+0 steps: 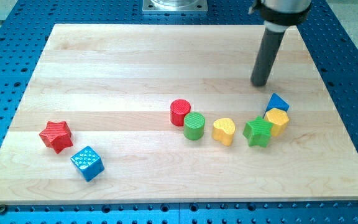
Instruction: Push the blue cube vertically above the green star
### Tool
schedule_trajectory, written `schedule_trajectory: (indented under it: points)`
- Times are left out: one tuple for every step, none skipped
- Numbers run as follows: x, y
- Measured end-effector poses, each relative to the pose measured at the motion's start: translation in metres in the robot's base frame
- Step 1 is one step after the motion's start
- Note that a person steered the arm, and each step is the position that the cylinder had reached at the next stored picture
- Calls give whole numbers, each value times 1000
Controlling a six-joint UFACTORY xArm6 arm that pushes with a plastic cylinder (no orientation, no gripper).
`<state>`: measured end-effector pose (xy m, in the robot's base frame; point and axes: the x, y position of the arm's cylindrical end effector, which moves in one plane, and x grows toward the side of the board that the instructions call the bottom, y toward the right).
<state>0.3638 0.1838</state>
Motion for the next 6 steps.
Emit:
schedule_trajectory:
  points:
    - [-37,-69]
    - [-37,-225]
    - [40,-266]
    - [128,-265]
    - [193,-273]
    - [241,-275]
